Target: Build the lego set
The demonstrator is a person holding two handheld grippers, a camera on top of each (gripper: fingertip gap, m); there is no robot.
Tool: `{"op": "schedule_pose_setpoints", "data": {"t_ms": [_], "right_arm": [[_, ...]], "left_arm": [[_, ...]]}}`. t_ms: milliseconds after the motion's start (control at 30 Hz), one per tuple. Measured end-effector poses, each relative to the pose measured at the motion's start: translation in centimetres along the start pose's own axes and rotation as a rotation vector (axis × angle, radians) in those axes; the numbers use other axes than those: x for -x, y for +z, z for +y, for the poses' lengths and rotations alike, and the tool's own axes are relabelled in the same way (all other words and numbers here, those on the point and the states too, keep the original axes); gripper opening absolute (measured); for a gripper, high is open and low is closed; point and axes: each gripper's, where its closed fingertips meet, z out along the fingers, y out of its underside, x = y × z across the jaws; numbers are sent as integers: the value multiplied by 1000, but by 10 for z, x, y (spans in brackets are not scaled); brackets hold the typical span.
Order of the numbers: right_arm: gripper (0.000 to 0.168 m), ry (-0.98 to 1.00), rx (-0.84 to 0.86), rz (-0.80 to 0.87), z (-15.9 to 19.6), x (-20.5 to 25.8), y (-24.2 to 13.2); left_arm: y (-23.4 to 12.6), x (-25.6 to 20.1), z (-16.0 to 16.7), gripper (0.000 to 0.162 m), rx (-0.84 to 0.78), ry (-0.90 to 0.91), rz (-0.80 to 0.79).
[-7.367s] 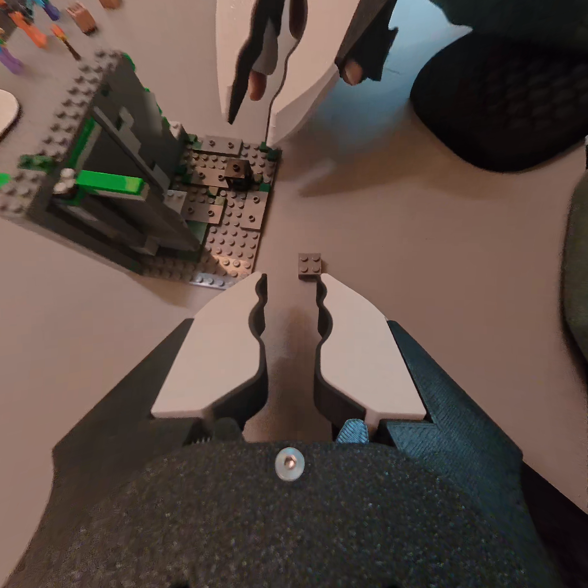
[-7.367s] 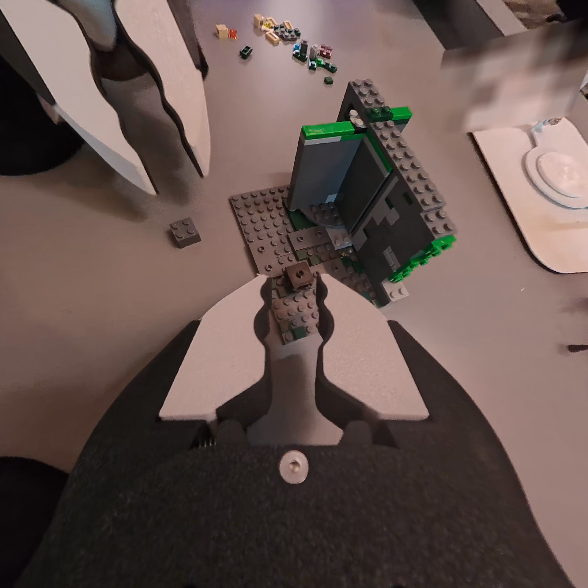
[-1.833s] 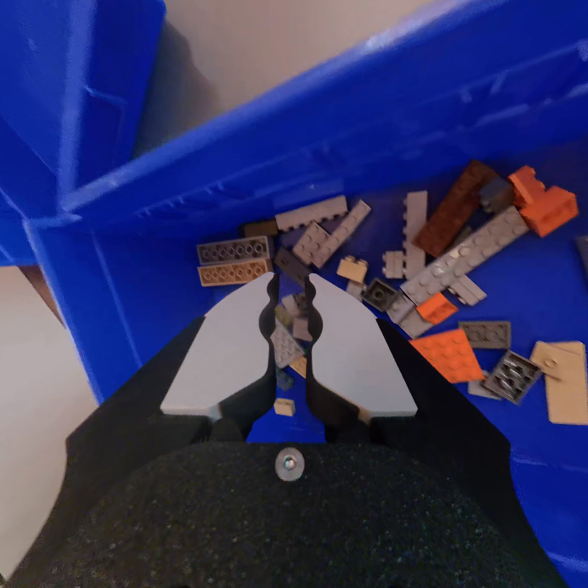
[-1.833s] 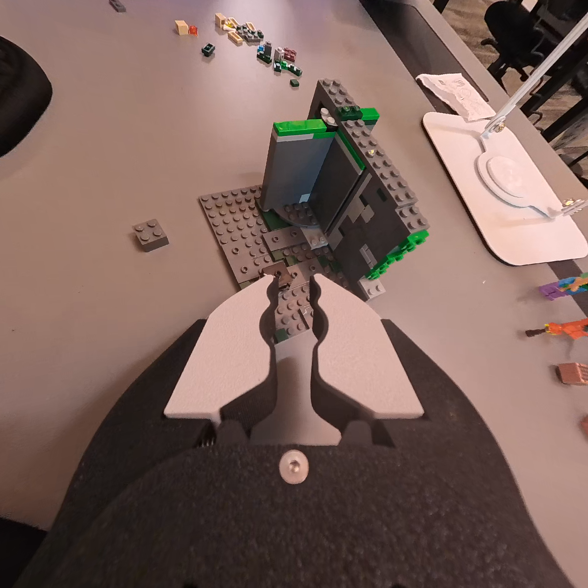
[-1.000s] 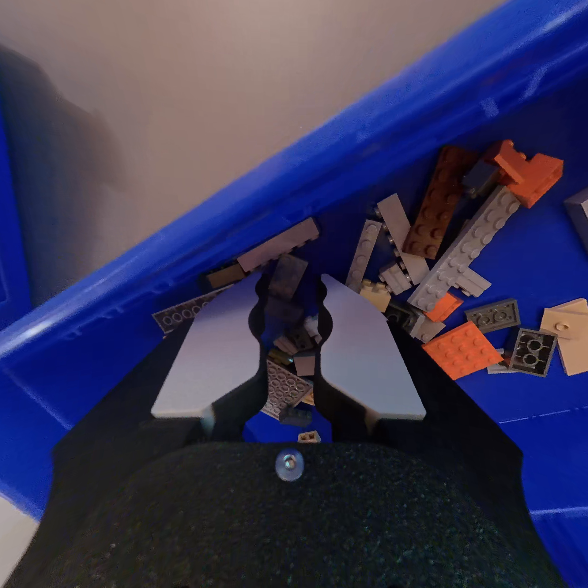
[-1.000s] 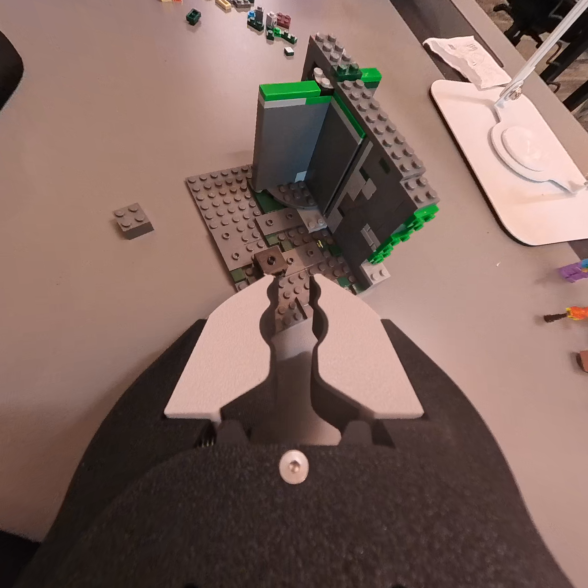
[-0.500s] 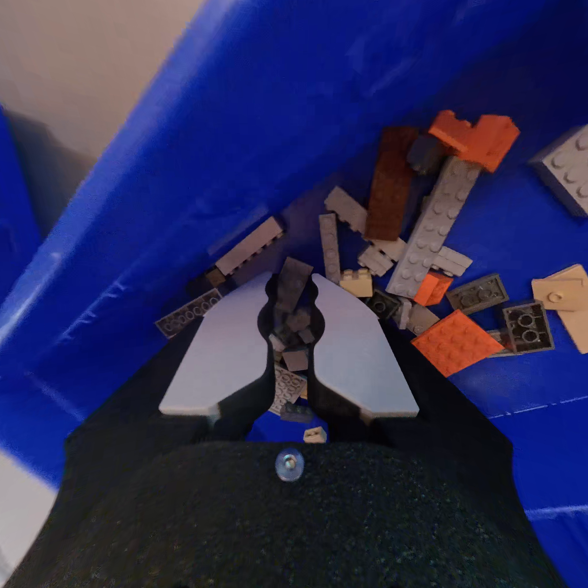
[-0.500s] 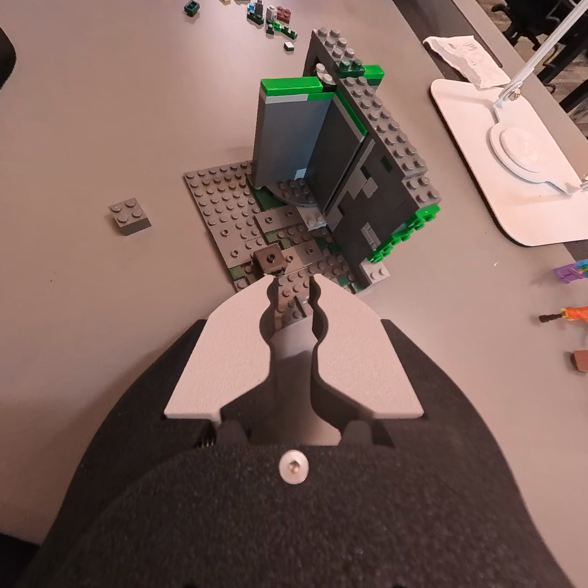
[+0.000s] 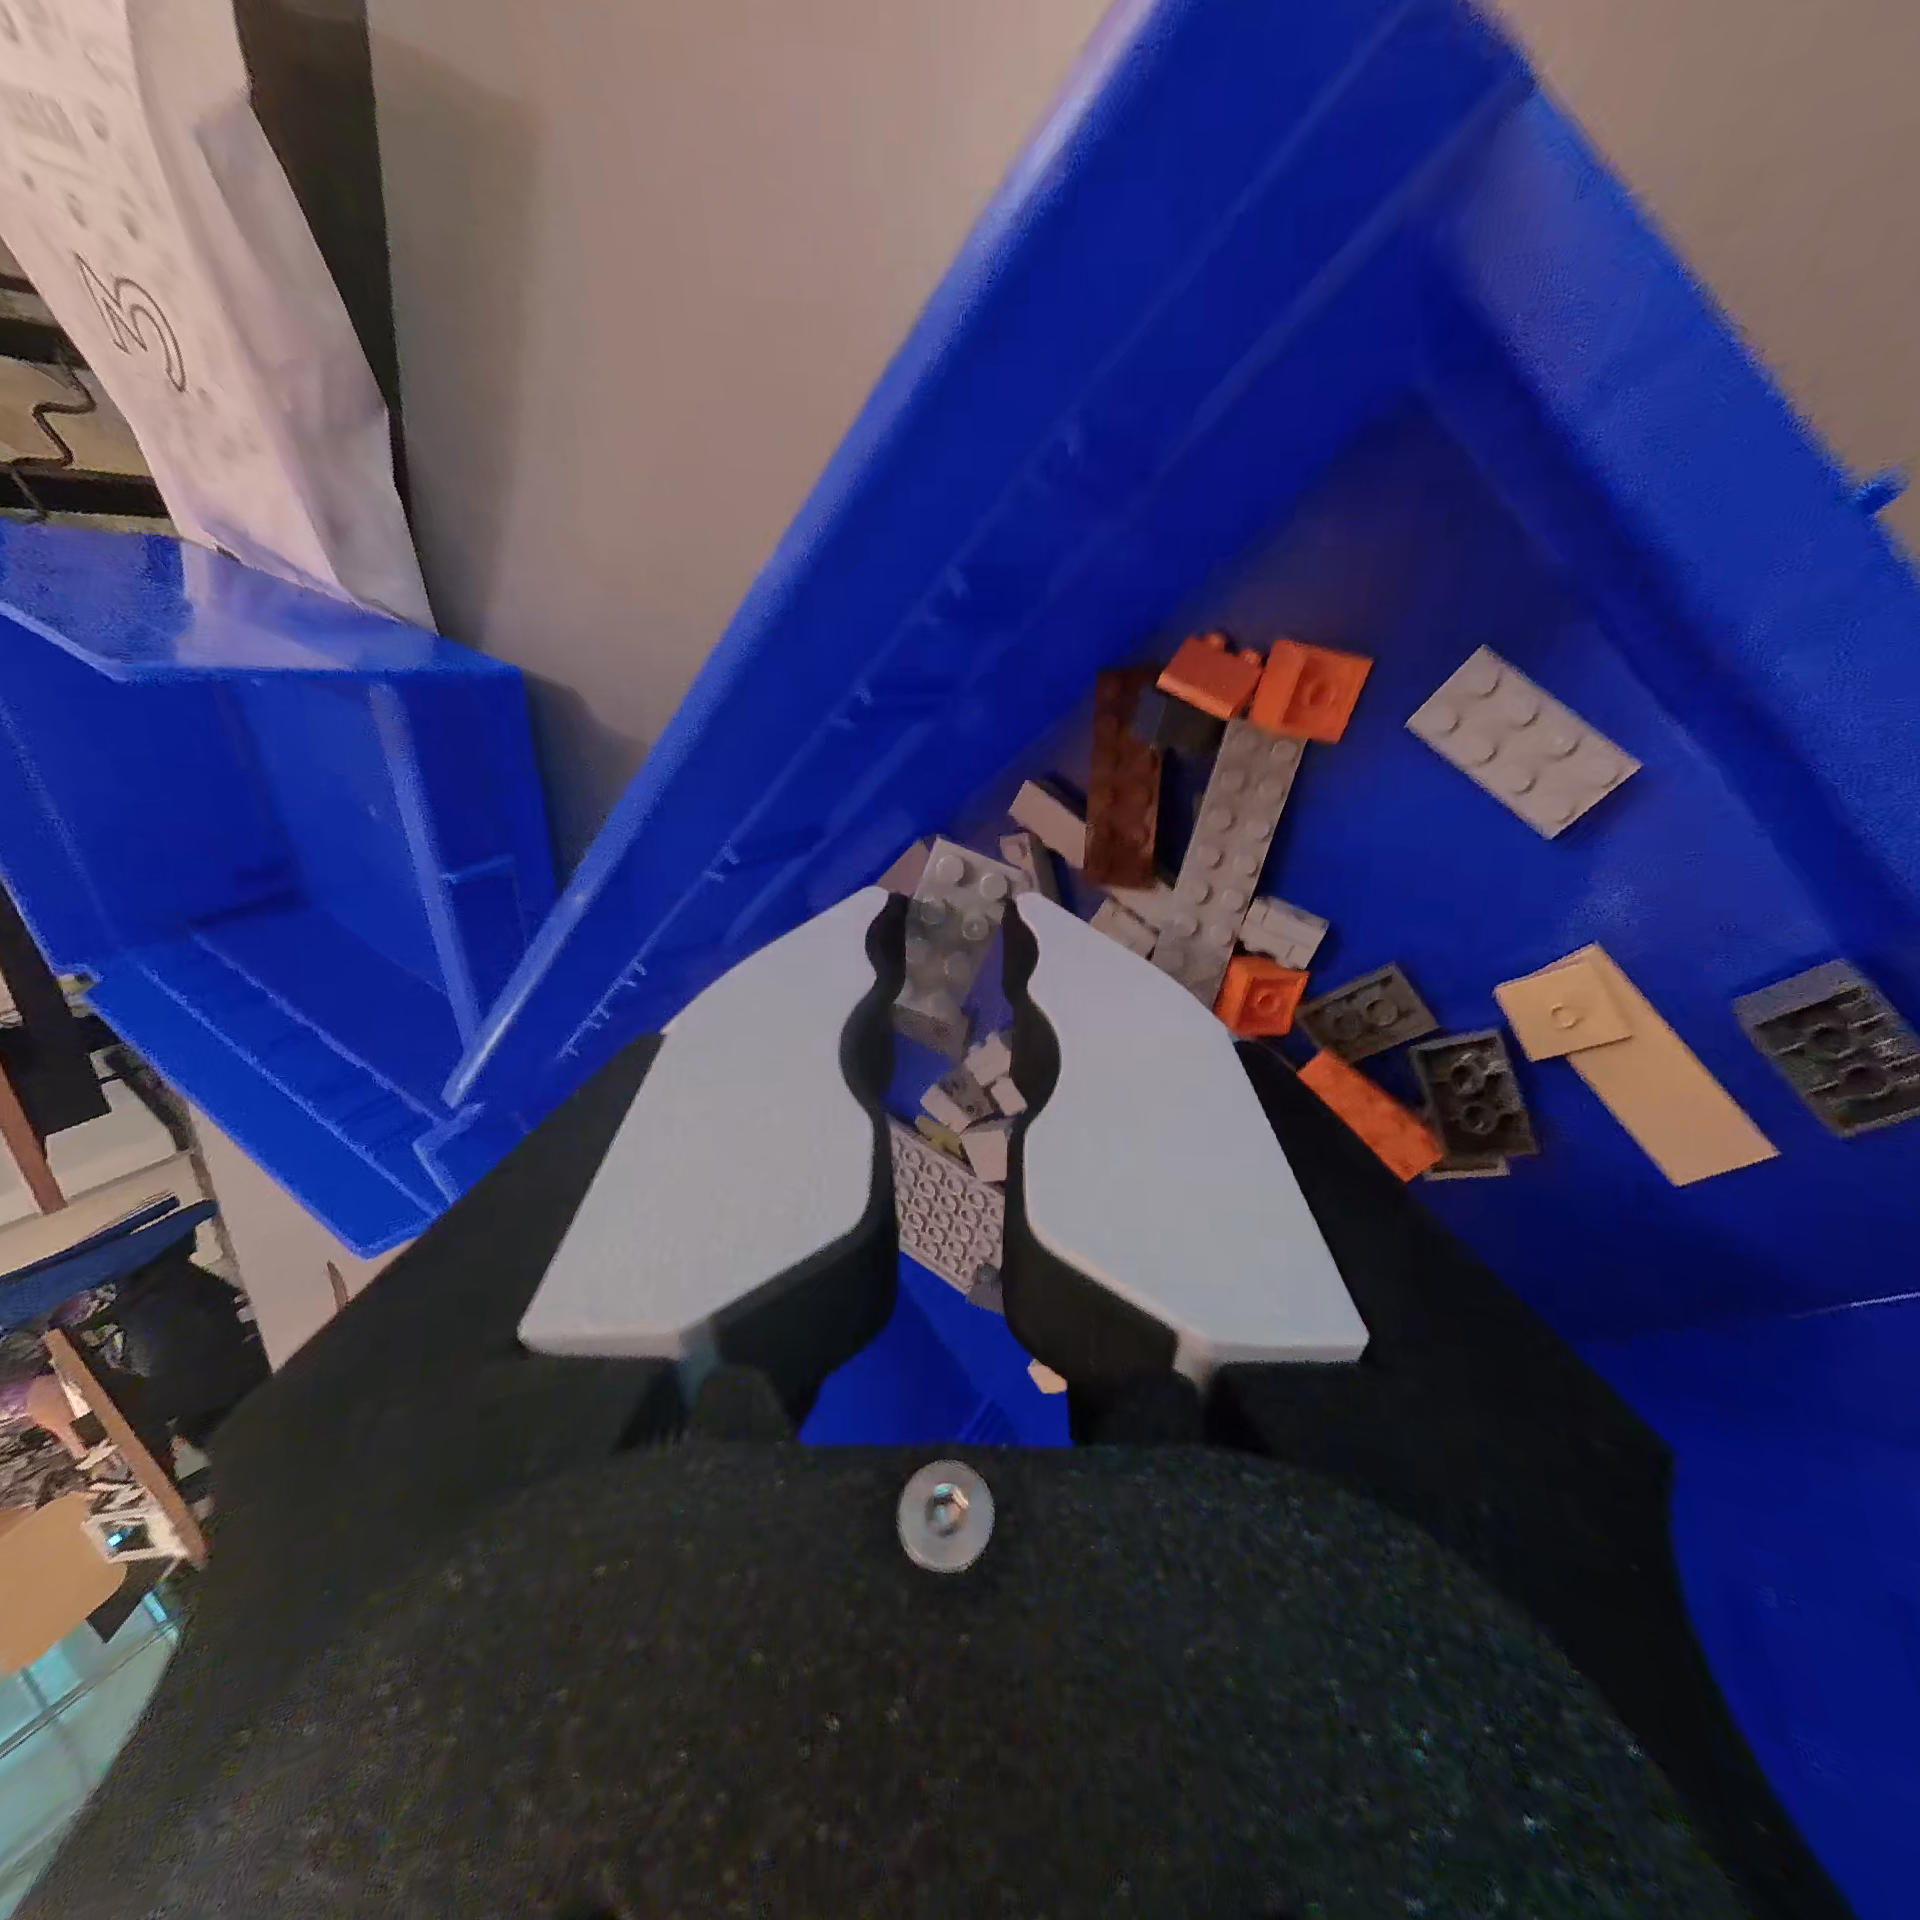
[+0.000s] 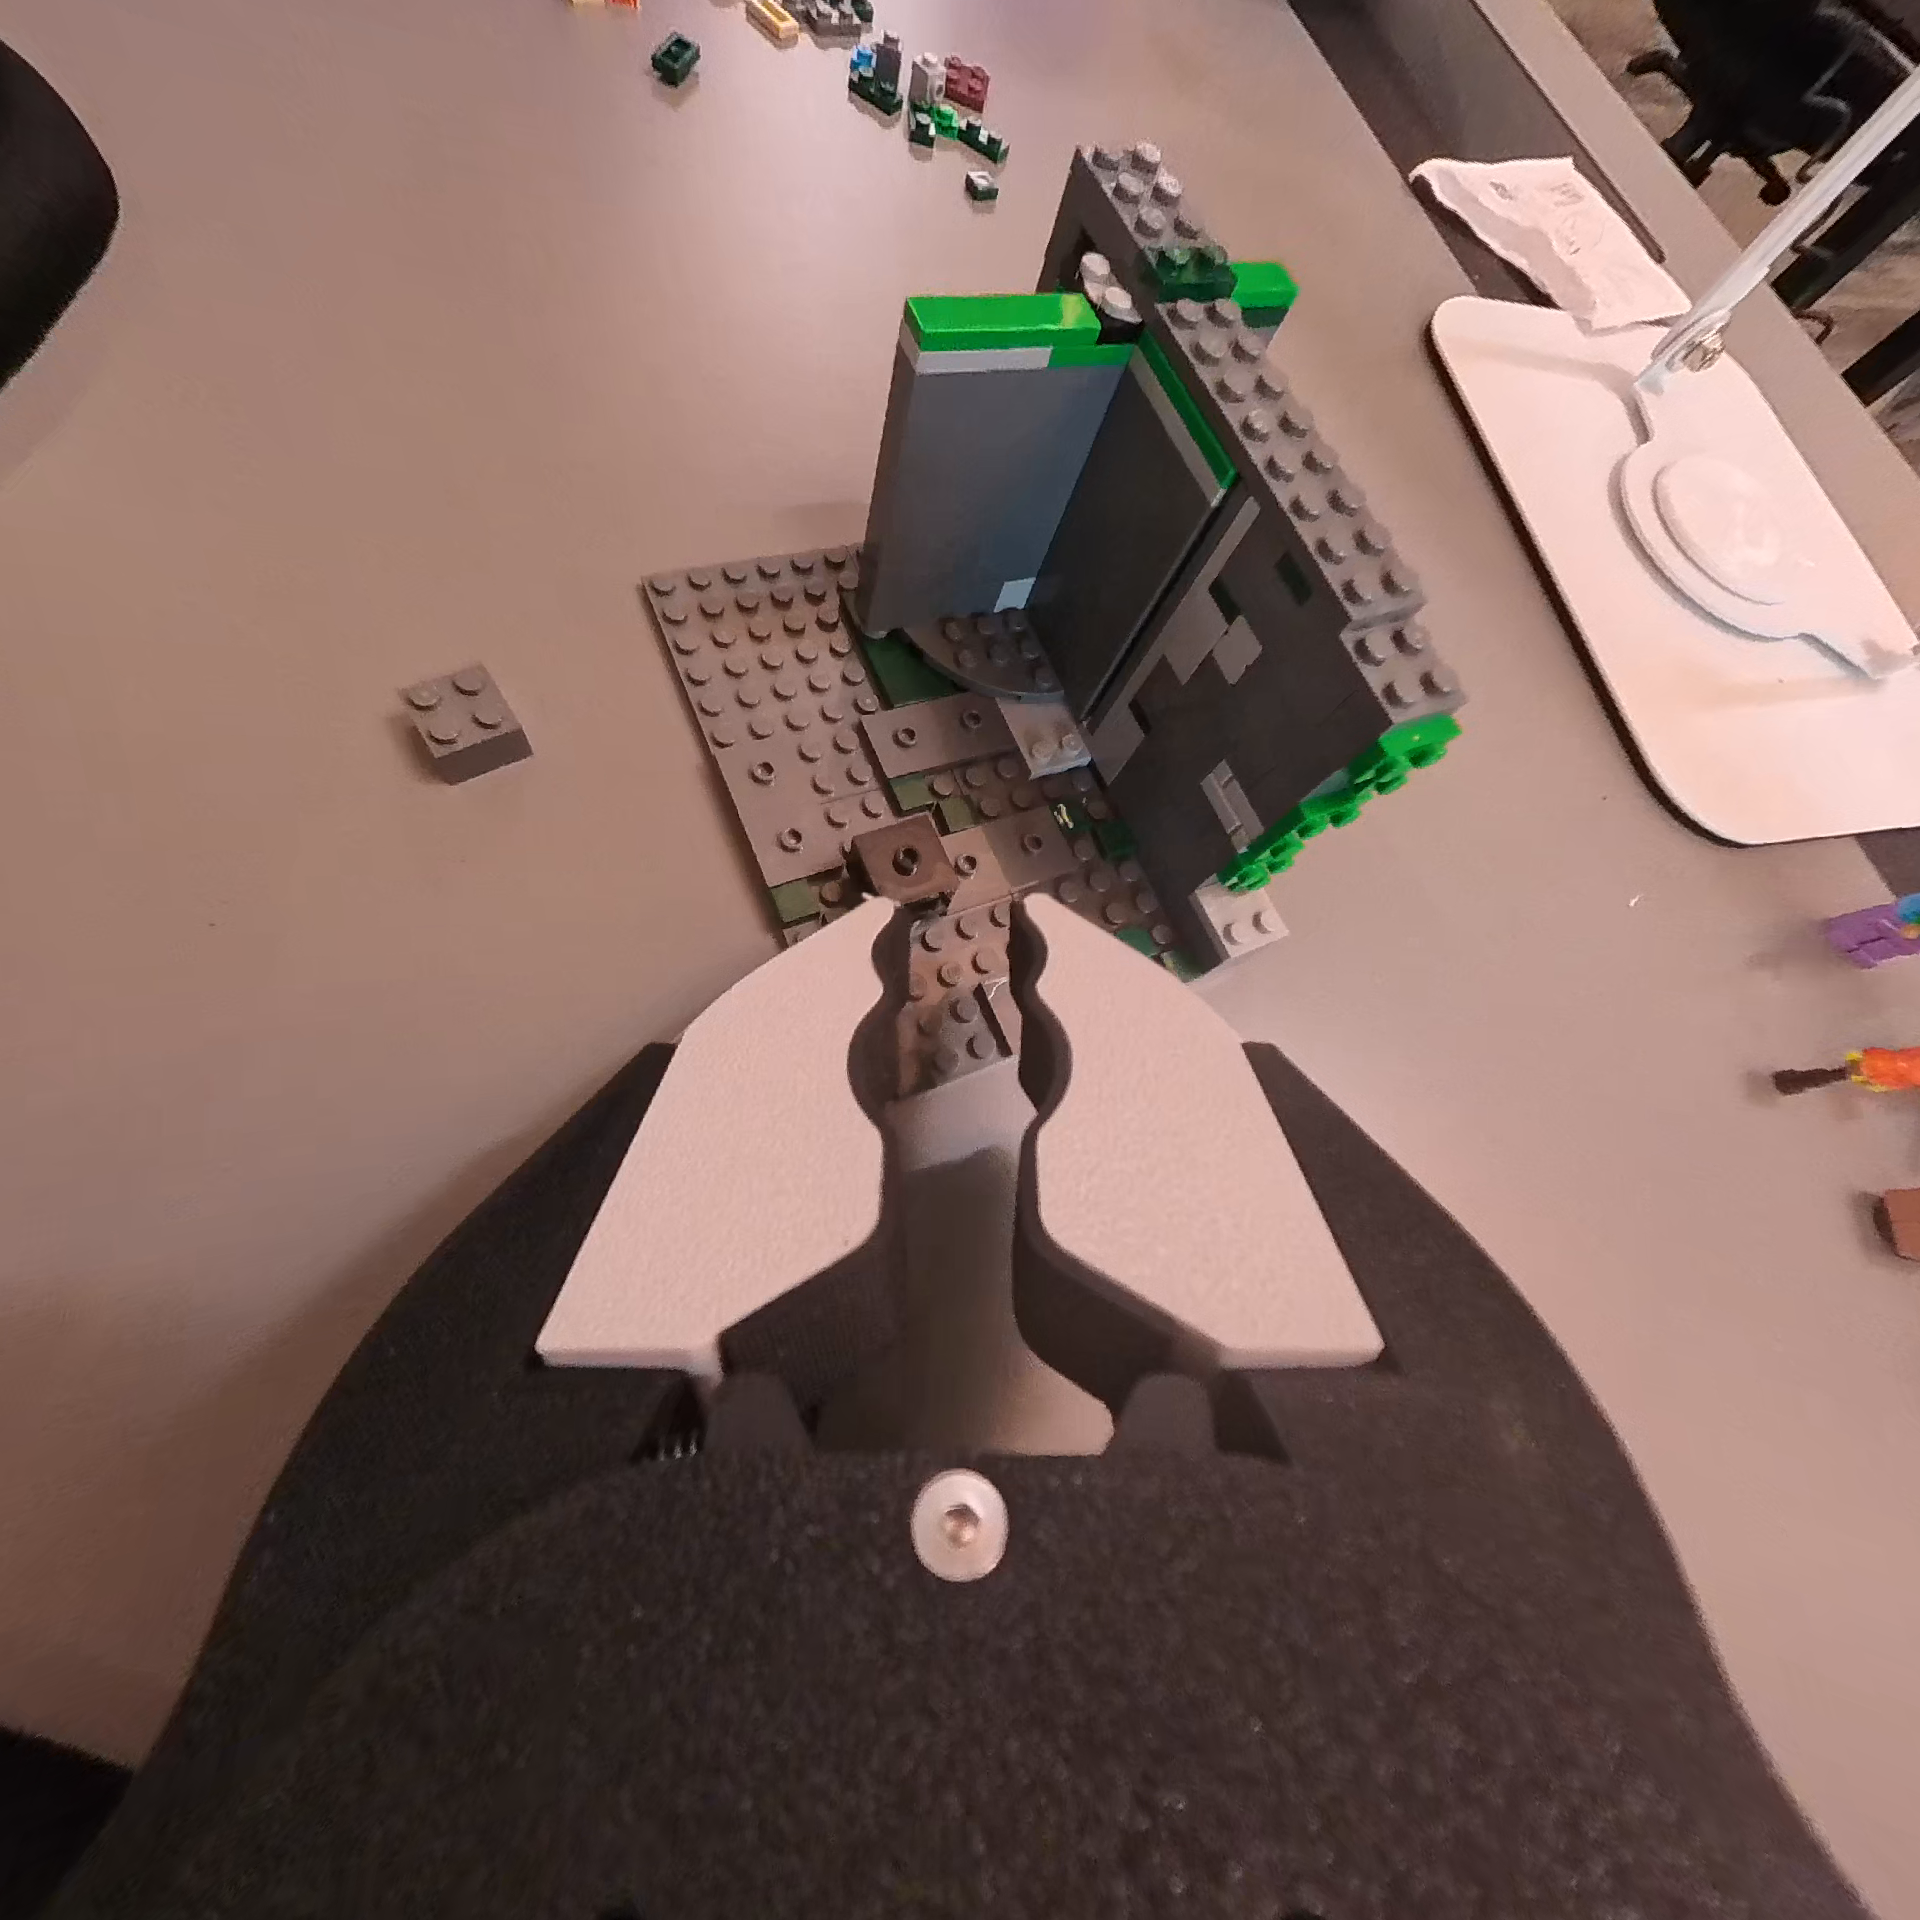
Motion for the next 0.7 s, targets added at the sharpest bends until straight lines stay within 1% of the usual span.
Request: {"op": "schedule_pose_setpoints", "data": {"t_ms": [133, 333, 567, 700], "right_arm": [[17, -13, -16, 13, -4, -1, -5], [18, -36, -57, 33, -15, -3, -16], [18, -75, -93, 37, -28, 3, -22], [18, -86, -111, 28, -34, 8, -23]], "left_arm": [[-13, -6, -30, 17, -64, -59, 44], [-33, -16, -87, 17, -163, -114, 110], [-47, -29, -147, 17, -225, -82, 113], [-48, -43, -183, 17, -263, -64, 114]]}}
